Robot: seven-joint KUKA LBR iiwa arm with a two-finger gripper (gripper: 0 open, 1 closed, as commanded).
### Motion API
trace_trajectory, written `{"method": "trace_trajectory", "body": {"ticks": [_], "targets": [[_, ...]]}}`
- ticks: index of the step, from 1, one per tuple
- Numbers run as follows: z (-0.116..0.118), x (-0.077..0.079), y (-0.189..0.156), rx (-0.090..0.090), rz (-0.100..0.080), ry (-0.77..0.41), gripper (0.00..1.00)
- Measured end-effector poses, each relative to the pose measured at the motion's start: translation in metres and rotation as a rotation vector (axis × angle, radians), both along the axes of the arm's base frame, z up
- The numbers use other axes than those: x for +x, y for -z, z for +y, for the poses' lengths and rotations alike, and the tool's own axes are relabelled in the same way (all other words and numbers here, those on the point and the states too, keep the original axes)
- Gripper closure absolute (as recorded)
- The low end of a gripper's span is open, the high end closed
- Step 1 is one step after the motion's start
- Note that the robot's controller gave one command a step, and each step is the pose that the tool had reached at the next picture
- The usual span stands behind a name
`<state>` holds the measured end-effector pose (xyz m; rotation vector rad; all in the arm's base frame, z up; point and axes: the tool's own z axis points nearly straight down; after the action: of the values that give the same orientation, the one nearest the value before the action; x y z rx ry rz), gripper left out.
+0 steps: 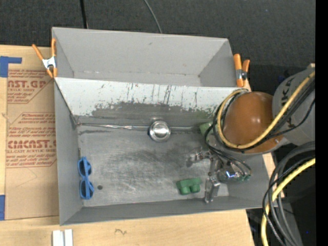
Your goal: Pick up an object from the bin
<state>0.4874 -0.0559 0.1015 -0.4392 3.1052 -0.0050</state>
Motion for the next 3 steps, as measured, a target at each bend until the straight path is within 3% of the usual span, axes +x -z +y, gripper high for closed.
{"method": "trace_trajectory", "body": {"ticks": [1,2,3], "targets": [[0.0246,0.0004,0.0273,0.002,-0.021,-0.021,0.00],[0.0226,0.0000,0.0271,0.003,-0.019,-0.011,0.00],[0.0230,-0.0043,0.0297,0.004,-0.004,-0.011,1.00]]}}
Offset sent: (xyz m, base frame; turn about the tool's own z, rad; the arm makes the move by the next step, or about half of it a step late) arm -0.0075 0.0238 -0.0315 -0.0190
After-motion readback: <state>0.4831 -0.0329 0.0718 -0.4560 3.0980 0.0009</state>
